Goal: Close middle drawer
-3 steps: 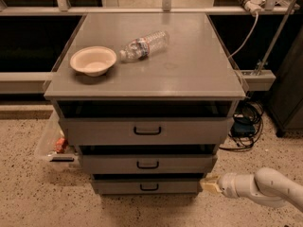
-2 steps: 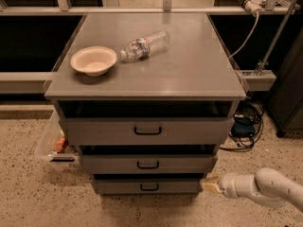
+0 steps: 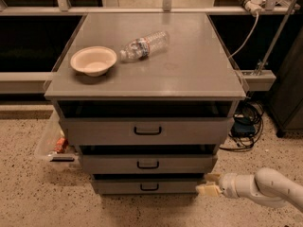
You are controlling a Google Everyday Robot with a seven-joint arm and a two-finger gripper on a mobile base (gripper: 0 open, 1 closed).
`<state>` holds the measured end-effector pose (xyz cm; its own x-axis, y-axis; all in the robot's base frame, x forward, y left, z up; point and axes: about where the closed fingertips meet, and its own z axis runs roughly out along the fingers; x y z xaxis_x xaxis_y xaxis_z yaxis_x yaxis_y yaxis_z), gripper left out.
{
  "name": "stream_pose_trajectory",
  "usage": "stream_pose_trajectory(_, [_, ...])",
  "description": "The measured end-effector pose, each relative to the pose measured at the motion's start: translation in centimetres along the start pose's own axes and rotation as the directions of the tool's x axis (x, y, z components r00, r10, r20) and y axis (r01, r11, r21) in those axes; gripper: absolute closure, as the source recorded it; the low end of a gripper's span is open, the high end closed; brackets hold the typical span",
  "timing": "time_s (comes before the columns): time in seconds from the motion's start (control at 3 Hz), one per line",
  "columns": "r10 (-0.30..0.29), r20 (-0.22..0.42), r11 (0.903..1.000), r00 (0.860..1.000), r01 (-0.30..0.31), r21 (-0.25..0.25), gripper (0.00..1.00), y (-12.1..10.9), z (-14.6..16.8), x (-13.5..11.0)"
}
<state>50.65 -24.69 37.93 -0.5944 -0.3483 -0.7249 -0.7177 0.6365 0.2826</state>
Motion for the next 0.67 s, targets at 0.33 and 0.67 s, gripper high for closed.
stream_pose_trajectory(0.33, [0.007, -0.008, 0.9983, 1.0, -0.006, 0.058, 0.0, -0.1, -1.4, 0.3])
stream_pose_trajectory(0.67, [0.04, 0.007, 0.985, 0.999, -0.041, 0.168, 0.0, -0.1, -3.2, 0.3])
